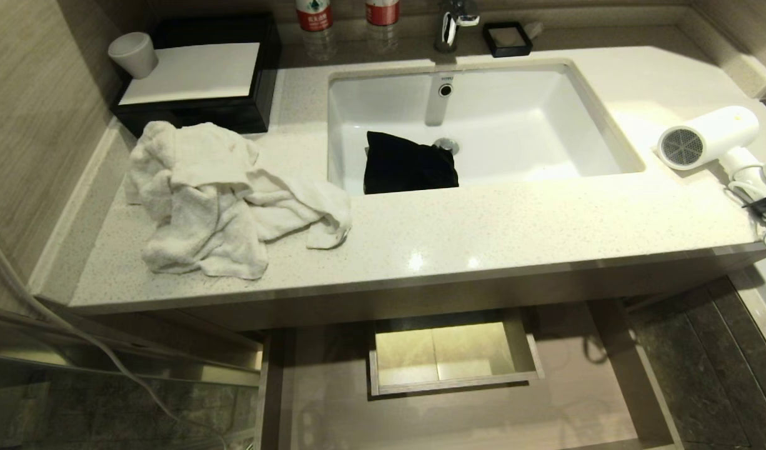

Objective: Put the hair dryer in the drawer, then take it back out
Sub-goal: Pick up the hairdryer

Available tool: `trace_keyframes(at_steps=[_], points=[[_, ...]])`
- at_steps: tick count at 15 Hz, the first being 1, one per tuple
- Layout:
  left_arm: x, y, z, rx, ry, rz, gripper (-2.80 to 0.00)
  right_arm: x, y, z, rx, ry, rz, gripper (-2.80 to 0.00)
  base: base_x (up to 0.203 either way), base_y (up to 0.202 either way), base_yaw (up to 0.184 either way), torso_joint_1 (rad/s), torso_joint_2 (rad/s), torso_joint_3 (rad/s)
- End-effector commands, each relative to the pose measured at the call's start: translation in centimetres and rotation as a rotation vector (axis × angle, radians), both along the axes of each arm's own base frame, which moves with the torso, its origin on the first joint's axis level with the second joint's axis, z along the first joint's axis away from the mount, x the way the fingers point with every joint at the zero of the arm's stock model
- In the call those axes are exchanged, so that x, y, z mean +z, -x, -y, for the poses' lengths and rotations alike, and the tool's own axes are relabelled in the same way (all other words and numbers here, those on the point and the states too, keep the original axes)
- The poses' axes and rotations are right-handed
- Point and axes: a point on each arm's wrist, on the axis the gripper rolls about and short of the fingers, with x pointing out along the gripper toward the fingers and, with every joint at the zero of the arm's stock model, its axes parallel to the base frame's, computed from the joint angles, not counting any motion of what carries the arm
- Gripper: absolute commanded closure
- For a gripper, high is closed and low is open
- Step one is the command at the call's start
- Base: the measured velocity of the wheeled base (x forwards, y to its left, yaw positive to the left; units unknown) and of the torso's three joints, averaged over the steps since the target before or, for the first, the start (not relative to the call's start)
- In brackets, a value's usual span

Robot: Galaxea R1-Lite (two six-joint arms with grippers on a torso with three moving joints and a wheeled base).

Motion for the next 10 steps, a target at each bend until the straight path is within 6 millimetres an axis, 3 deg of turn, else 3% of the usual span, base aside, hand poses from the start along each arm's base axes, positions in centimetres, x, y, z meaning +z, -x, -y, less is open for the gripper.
trace_keyframes(at_steps=[1,4,8,10], points=[[-0.04,-0.01,0.00,0.000,-0.001,-0.002,0.00,-0.04,-0.01,0.00,0.001,0.000,-0.001,0.00,0.000,0.000,0.000,0.000,0.00,0.000],[-0.05,0.00,0.00,0.000,-0.001,-0.001,0.00,-0.04,-0.01,0.00,0.002,0.000,-0.001,0.00,0.000,0.000,0.000,0.049,-0.02,0.030],[0.00,0.00,0.00,0.000,-0.001,0.000,0.00,-0.04,-0.01,0.00,0.002,0.000,-0.001,0.00,0.000,0.000,0.000,0.272,-0.13,0.136],[-0.02,0.00,0.00,0.000,-0.001,-0.001,0.00,-0.04,-0.01,0.00,0.001,-0.008,-0.001,0.00,0.000,0.000,0.000,0.107,-0.04,0.055]])
